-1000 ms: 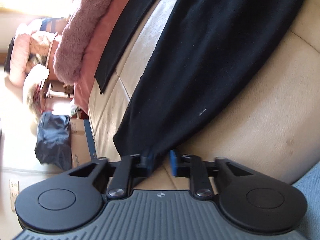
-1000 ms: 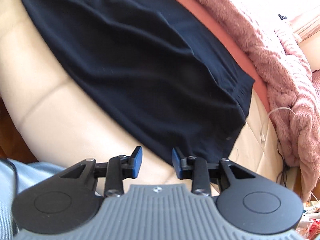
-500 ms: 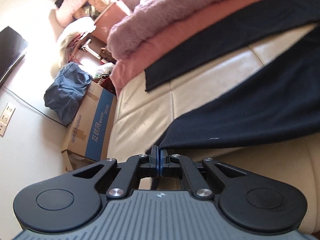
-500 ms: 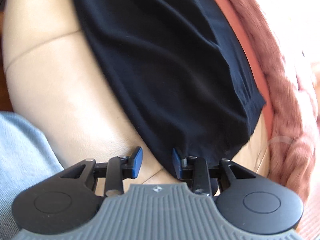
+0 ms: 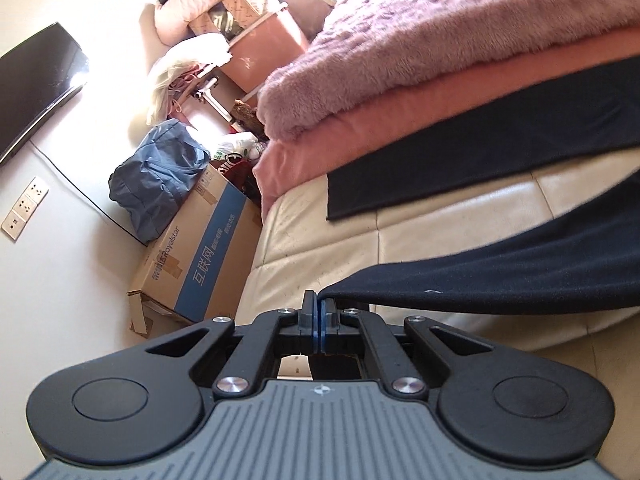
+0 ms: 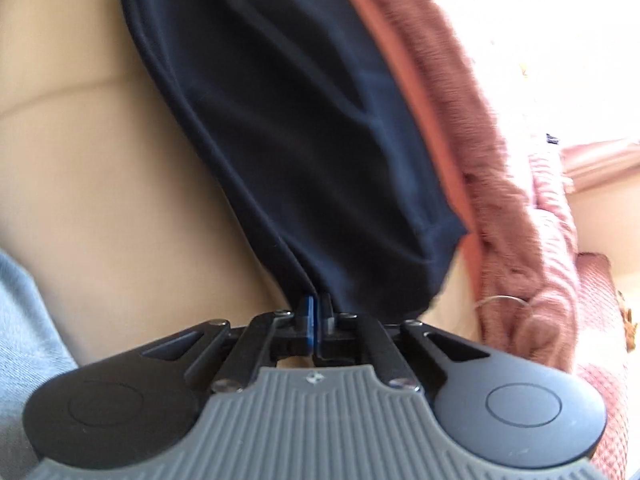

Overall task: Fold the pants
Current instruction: 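Lift the hems with both grippers and carry them toward the waistband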

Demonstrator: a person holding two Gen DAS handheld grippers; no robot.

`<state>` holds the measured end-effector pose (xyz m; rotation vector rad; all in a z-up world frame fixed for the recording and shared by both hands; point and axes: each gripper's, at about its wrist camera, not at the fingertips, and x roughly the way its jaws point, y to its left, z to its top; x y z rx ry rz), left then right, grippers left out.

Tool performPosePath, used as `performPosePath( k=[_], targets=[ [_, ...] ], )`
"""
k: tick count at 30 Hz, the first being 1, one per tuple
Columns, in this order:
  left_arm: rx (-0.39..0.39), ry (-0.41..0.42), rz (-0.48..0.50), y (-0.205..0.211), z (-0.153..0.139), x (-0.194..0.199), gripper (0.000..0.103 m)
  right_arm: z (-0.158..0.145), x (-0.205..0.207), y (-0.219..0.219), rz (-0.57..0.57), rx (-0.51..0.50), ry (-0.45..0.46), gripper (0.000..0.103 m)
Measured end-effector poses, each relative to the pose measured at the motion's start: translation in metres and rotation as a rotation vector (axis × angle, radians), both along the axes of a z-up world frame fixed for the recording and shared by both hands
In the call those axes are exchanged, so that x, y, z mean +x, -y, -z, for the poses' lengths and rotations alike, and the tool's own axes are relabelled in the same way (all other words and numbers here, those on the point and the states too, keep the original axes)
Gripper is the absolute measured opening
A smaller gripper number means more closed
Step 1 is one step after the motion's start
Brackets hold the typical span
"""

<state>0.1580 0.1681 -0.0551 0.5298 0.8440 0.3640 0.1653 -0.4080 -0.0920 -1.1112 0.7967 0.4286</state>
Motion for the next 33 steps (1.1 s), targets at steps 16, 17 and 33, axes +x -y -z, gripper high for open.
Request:
performPosePath(
  k=[16, 17, 33],
  targets=[
    [0.02, 0.0, -0.06, -0.017, -0.035, 0.135, 0.001, -0.091, 0.176, -0.011, 0.15, 0.154, 0.151, 0.0],
    [0.02, -0.02, -0.064, -0.017, -0.028, 0.146, 0.001, -0.086, 0.192, -0.013, 0.161, 0.155, 0.148, 0.0],
    [0.093, -0.223, -0.1, -0.019, 0.07, 0.269, 0.001, 0.04, 0.337, -0.036, 0.329, 0.195, 0.027, 0.0]
  ],
)
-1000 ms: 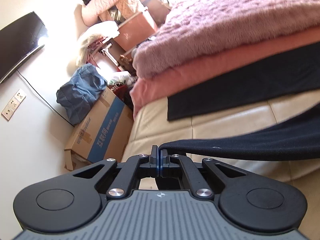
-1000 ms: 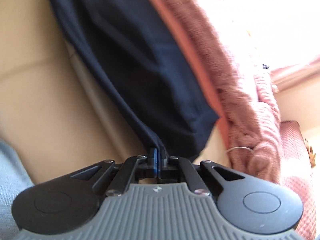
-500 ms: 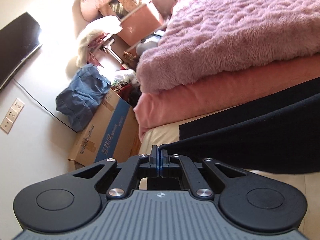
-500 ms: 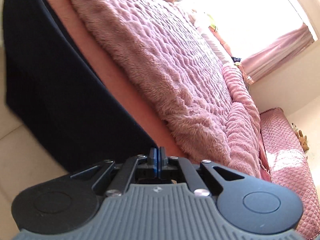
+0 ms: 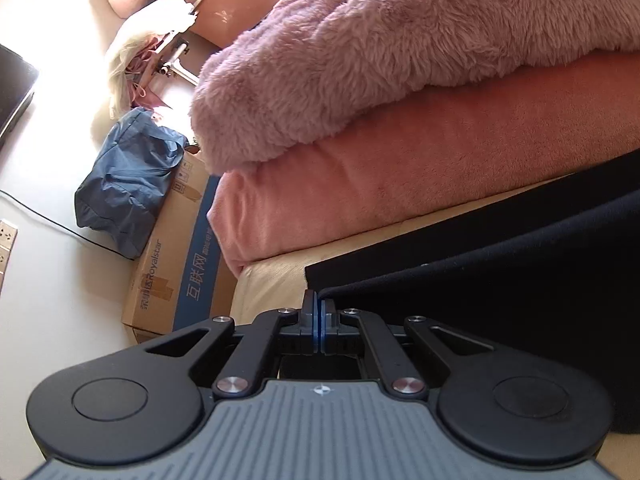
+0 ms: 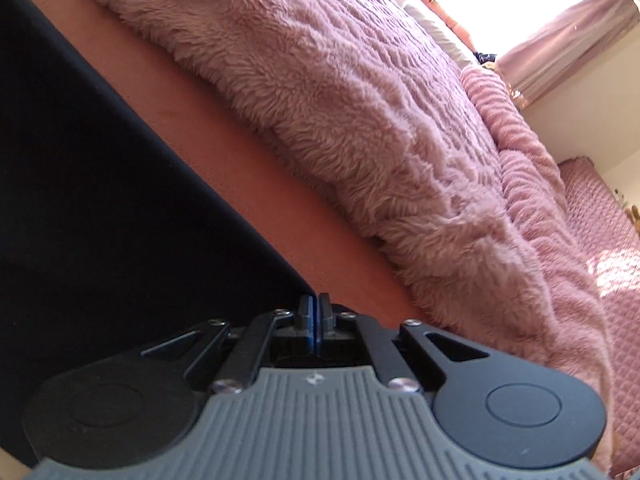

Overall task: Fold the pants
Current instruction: 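Lift the hems with both grippers and carry them toward the waistband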

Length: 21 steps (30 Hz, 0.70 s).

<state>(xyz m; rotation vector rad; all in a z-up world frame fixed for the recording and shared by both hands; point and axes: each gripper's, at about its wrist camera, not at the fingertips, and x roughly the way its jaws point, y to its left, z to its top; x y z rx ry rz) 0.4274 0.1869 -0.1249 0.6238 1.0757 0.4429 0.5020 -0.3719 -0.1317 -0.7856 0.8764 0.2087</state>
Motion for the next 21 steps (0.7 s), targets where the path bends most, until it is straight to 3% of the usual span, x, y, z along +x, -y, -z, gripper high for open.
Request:
performPosePath(
  k=[6, 8, 9, 12, 17, 21],
  targets=[
    [0.0, 0.028, -0.004, 0.005, 0.005, 0.011, 0.001, 0.019, 0.009, 0.008, 0.08, 0.023, 0.002, 0.001],
    [-0.002, 0.025, -0.005, 0.007, 0.004, 0.012, 0.001, 0.014, 0.006, 0.018, 0.136, 0.062, 0.042, 0.021],
    [0.003, 0.025, 0.0, 0.009, 0.004, 0.012, 0.001, 0.007, 0.002, 0.026, 0.171, 0.105, 0.07, 0.032],
    [0.012, 0.022, 0.015, 0.012, 0.002, 0.011, 0.001, -0.017, -0.018, 0.063, 0.303, 0.303, 0.128, 0.042],
    [0.04, 0.012, 0.025, 0.017, 0.002, 0.013, 0.001, -0.03, -0.045, 0.138, 0.543, 0.635, 0.143, 0.042],
    [0.06, 0.004, 0.006, 0.025, 0.001, 0.013, 0.001, -0.022, -0.032, 0.163, 0.599, 0.757, 0.15, 0.035]
  ],
)
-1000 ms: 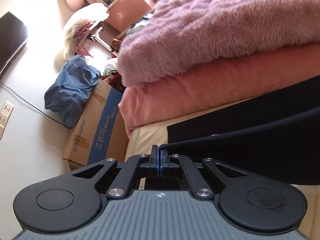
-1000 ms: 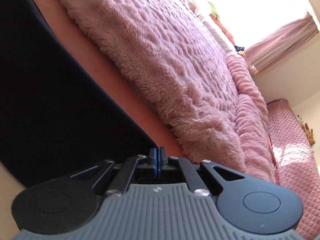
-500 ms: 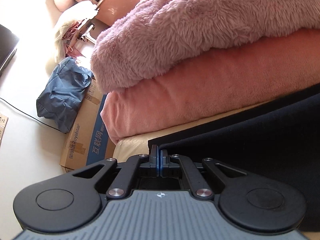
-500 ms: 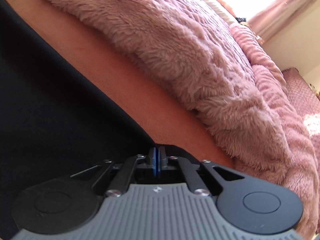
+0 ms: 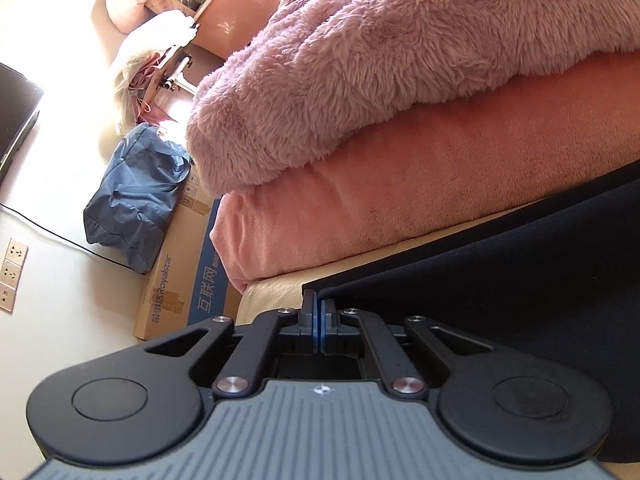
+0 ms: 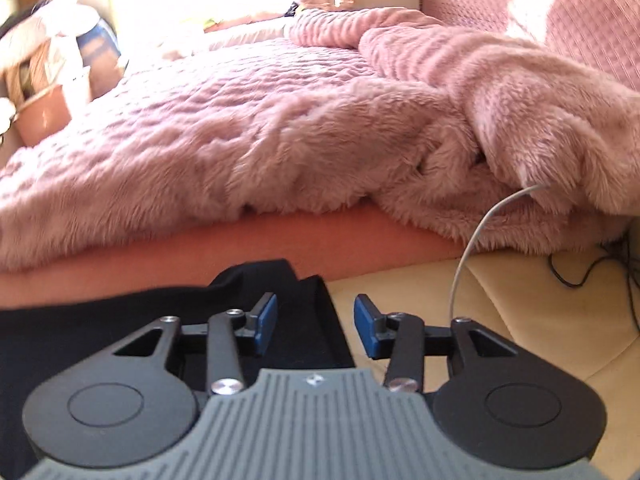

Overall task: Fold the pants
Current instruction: 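Lift the hems with both grippers and carry them toward the waistband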

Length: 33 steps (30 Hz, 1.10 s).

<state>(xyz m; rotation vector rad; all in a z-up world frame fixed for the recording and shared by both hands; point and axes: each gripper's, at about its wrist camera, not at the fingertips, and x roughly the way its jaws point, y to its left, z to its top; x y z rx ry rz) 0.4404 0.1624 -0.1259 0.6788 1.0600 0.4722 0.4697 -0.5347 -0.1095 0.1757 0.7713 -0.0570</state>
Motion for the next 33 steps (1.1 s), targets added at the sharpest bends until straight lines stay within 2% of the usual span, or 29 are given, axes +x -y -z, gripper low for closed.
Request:
performPosePath(
  k=[3, 7, 10, 14, 16, 22, 23, 24, 26, 27, 33],
  targets=[
    [0.023, -0.01, -0.006, 0.004, -0.002, -0.002, 0.001, 0.009, 0.023, 0.001, -0.018, 0.065, 0.017, 0.03],
    [0.046, -0.017, -0.015, 0.007, -0.005, -0.006, 0.001, 0.025, 0.06, 0.0, -0.072, 0.106, 0.0, 0.031],
    [0.06, -0.03, -0.018, 0.006, -0.004, -0.007, 0.001, 0.04, 0.076, -0.006, -0.132, 0.081, -0.05, 0.031],
    [0.072, -0.036, -0.024, 0.007, -0.001, -0.007, 0.001, 0.053, 0.075, -0.017, -0.234, 0.019, -0.069, 0.031],
    [0.077, -0.038, -0.028, 0.009, 0.001, -0.006, 0.001, 0.057, 0.081, -0.019, -0.265, 0.02, -0.085, 0.038],
    [0.086, -0.05, -0.032, 0.011, 0.005, -0.006, 0.001, 0.066, 0.098, -0.023, -0.265, 0.04, -0.118, 0.041],
    [0.086, -0.052, -0.031, 0.011, 0.005, -0.006, 0.001, 0.065, 0.097, -0.026, -0.271, 0.025, -0.115, 0.04],
    [0.087, -0.053, -0.03, 0.011, 0.005, -0.007, 0.001, 0.063, 0.096, -0.029, -0.285, 0.016, -0.109, 0.028],
    [0.084, -0.05, -0.032, 0.009, 0.003, -0.007, 0.001, 0.054, 0.089, -0.033, -0.287, -0.029, -0.074, 0.02],
    [0.083, -0.047, -0.032, 0.009, 0.003, -0.007, 0.001, 0.047, 0.082, -0.032, -0.286, -0.039, -0.043, 0.01],
    [0.064, 0.02, -0.023, 0.008, -0.007, -0.01, 0.001, 0.007, 0.03, -0.027, -0.236, -0.079, 0.117, 0.001]
  ],
)
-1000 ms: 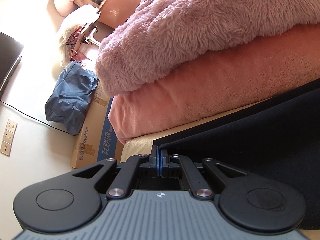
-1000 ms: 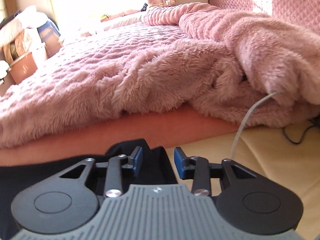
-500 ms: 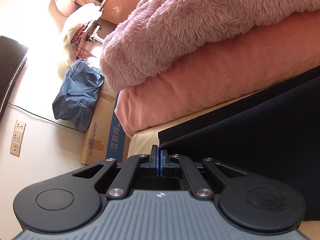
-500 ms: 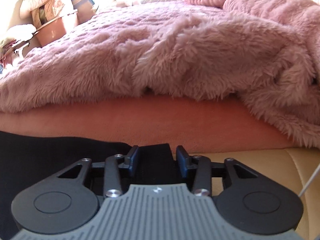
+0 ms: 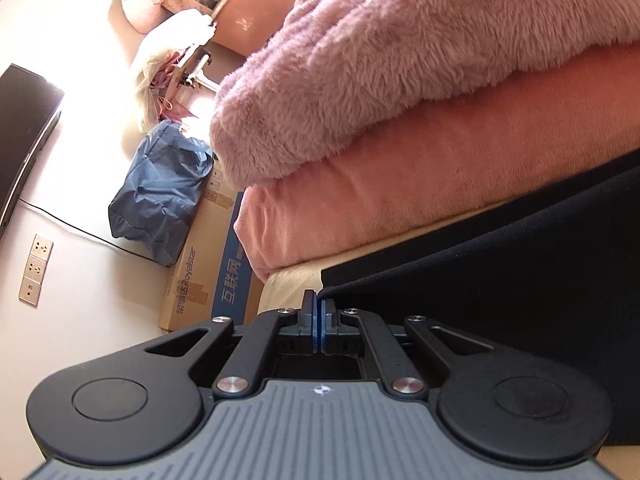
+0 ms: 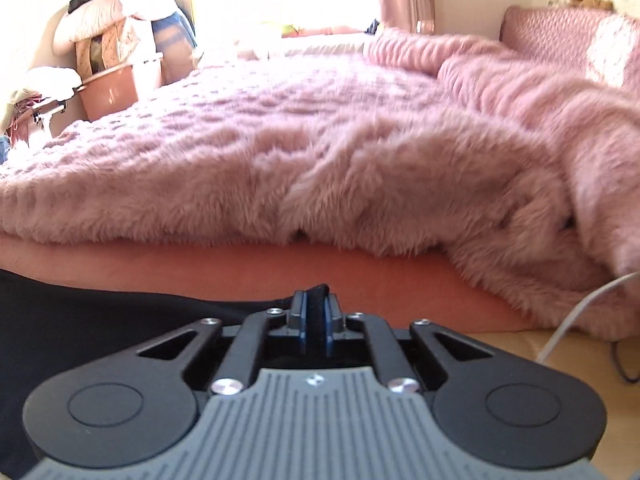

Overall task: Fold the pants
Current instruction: 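Lift the hems with both grippers and carry them toward the waistband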

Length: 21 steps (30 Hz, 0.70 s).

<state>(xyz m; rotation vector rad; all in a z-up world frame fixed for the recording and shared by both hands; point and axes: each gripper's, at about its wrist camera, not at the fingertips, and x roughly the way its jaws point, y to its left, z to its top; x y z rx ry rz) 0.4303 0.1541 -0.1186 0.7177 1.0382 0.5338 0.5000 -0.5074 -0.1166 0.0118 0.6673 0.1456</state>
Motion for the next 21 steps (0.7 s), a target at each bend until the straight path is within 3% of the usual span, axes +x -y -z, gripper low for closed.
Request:
performPosePath(
  k=[3, 13, 16, 18, 21],
  targets=[
    [0.005, -0.017, 0.022, 0.004, 0.002, 0.008, 0.001, -0.007, -0.008, 0.007, 0.083, -0.031, 0.013, 0.0],
    [0.032, -0.063, 0.073, 0.012, 0.032, 0.027, 0.001, 0.054, 0.036, 0.011, 0.307, -0.229, -0.158, 0.0],
    [0.019, -0.072, 0.088, 0.009, 0.033, 0.029, 0.009, 0.039, 0.021, 0.01, 0.311, -0.187, -0.098, 0.003],
    [0.022, -0.077, 0.091, 0.004, 0.033, 0.029, 0.018, 0.021, 0.003, -0.006, 0.269, -0.214, -0.045, 0.005],
    [0.026, -0.064, 0.065, -0.016, 0.029, 0.024, 0.018, 0.0, -0.031, -0.036, 0.199, -0.178, -0.006, 0.02]
  ],
)
